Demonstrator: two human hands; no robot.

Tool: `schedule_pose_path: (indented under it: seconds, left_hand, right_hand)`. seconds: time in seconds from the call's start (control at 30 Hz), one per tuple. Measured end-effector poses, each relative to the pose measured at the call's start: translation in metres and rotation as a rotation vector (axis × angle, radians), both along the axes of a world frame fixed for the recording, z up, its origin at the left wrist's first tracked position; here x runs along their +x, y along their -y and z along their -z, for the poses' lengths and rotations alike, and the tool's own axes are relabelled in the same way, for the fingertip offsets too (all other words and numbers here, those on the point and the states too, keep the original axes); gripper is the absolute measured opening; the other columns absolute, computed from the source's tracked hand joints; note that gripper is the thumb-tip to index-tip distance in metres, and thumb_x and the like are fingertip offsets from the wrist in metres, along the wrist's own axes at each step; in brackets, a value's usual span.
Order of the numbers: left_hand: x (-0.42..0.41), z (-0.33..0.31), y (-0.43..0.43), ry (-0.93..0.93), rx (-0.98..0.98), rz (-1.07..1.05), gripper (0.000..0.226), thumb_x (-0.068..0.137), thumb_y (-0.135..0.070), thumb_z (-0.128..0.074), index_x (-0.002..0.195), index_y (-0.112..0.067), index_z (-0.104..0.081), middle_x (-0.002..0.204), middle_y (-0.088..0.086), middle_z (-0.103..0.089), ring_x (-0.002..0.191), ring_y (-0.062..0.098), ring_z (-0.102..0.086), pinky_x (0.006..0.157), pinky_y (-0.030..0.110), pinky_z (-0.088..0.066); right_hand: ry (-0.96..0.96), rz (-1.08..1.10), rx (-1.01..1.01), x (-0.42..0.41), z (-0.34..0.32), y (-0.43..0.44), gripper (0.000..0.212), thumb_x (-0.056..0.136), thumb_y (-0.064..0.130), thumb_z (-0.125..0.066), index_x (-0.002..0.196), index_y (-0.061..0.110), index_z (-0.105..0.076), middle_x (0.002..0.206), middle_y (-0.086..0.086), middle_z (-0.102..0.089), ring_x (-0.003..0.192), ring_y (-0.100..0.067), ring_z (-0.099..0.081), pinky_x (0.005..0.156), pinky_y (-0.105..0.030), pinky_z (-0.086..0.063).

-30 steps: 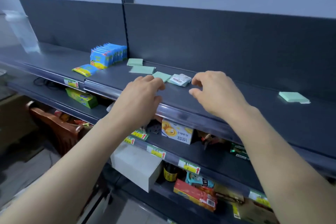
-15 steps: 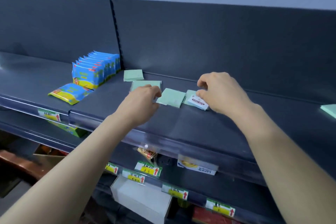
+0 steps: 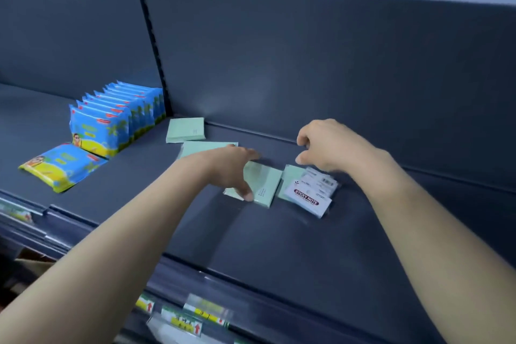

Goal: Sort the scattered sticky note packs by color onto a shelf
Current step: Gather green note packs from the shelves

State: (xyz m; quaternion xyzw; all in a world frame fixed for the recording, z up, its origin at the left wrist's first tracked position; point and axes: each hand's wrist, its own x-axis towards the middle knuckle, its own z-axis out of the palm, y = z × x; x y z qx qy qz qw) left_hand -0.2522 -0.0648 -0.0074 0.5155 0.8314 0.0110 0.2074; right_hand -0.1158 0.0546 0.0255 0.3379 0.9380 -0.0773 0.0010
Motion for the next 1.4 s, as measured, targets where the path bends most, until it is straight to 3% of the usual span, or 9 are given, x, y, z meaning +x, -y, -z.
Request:
schedule_pose_path:
  seconds: [0.23, 0.43, 0.57, 0.73, 0.9, 1.03, 1.1, 1.23, 1.4]
  left_hand:
    - [-0.006, -0.002, -0.014, -0.086, -0.068, 0.054, 0.090, 0.064, -0.044, -0.081, 0.137, -0.025, -0.033, 0.121, 0.001, -0.037, 0.119, 0.020, -0.030, 0.091, 0.037, -0.041]
    - [-0.033, -0.011, 0.008, -0.051, 0.243, 0.015, 0.033, 0.080, -0.031, -0.069, 0.101, -0.014, -0.050, 0.103, 0.000, -0.039, 0.095, 0.019, -0.039, 0.082, 0.035, -0.043]
    - [-0.063, -0.027, 0.050, 0.014, 0.412, -0.070, 0.017, 0.085, -0.020, -0.063, 0.089, -0.016, -0.047, 0.079, -0.005, -0.050, 0.073, 0.016, -0.048, 0.061, 0.027, -0.037]
    - [-0.104, -0.029, 0.099, 0.000, 0.546, -0.250, 0.011, 0.088, -0.012, -0.057, 0.093, -0.016, -0.048, 0.085, -0.002, -0.053, 0.081, 0.021, -0.049, 0.065, 0.030, -0.038]
    - [-0.128, -0.021, 0.120, 0.017, 0.555, -0.358, 0.007, 0.091, -0.011, -0.053, 0.094, -0.013, -0.047, 0.081, -0.004, -0.050, 0.080, 0.023, -0.048, 0.064, 0.031, -0.036]
    - [-0.134, -0.019, 0.117, 0.025, 0.590, -0.364, 0.007, 0.092, -0.014, -0.050, 0.093, -0.013, -0.042, 0.076, -0.006, -0.046, 0.067, 0.015, -0.044, 0.056, 0.026, -0.033]
    - [-0.133, -0.020, 0.114, 0.019, 0.618, -0.327, 0.007, 0.093, -0.014, -0.048, 0.092, -0.013, -0.041, 0.078, -0.004, -0.045, 0.069, 0.018, -0.043, 0.056, 0.028, -0.031]
    - [-0.125, -0.025, 0.100, 0.050, 0.773, -0.236, 0.009, 0.091, -0.013, -0.051, 0.099, -0.010, -0.047, 0.099, 0.003, -0.042, 0.084, 0.021, -0.043, 0.066, 0.026, -0.027]
    - [-0.093, -0.019, 0.069, 0.336, 0.891, -0.106, 0.011, 0.086, -0.012, -0.060, 0.088, -0.008, -0.051, 0.083, 0.003, -0.061, 0.071, 0.019, -0.052, 0.062, 0.028, -0.040]
  right_hand:
    - [0.092, -0.019, -0.128, -0.023, 0.014, -0.021, 0.045, 0.088, 0.028, -0.063, 0.124, 0.002, -0.057, 0.128, -0.016, -0.058, 0.118, -0.033, -0.056, 0.097, -0.047, -0.048]
    - [0.032, -0.077, -0.109, -0.063, 0.009, -0.010, 0.040, 0.088, 0.027, -0.062, 0.119, 0.002, -0.057, 0.123, -0.016, -0.060, 0.115, -0.036, -0.055, 0.094, -0.047, -0.047]
    - [0.051, -0.156, -0.170, -0.102, 0.009, 0.007, 0.035, 0.087, 0.029, -0.064, 0.116, 0.009, -0.061, 0.117, -0.010, -0.060, 0.110, -0.035, -0.058, 0.093, -0.046, -0.049]
    - [0.164, -0.248, -0.228, -0.152, 0.025, 0.028, 0.042, 0.082, 0.037, -0.071, 0.113, 0.013, -0.054, 0.115, 0.000, -0.053, 0.098, -0.024, -0.053, 0.088, -0.039, -0.045]
    - [0.274, -0.189, -0.234, -0.175, 0.026, 0.038, 0.063, 0.078, 0.038, -0.075, 0.130, 0.015, -0.048, 0.130, -0.003, -0.050, 0.114, -0.030, -0.052, 0.097, -0.045, -0.044]
    - [0.326, -0.146, -0.239, -0.174, 0.026, 0.041, 0.042, 0.078, 0.038, -0.075, 0.071, 0.012, -0.044, 0.074, -0.004, -0.049, 0.067, -0.025, -0.046, 0.065, -0.029, -0.038]
    - [0.300, -0.135, -0.218, -0.165, 0.022, 0.047, 0.040, 0.081, 0.035, -0.073, 0.072, 0.010, -0.043, 0.066, -0.003, -0.045, 0.057, -0.023, -0.039, 0.057, -0.028, -0.032]
    - [0.104, -0.104, -0.138, -0.136, 0.004, 0.056, 0.021, 0.085, 0.022, -0.068, 0.087, 0.010, -0.050, 0.094, -0.008, -0.055, 0.071, -0.022, -0.045, 0.058, -0.031, -0.033]
    - [-0.181, 0.139, -0.050, -0.074, -0.010, 0.061, 0.018, 0.087, 0.021, -0.066, 0.094, 0.014, -0.050, 0.097, -0.003, -0.054, 0.080, -0.023, -0.049, 0.061, -0.032, -0.037]
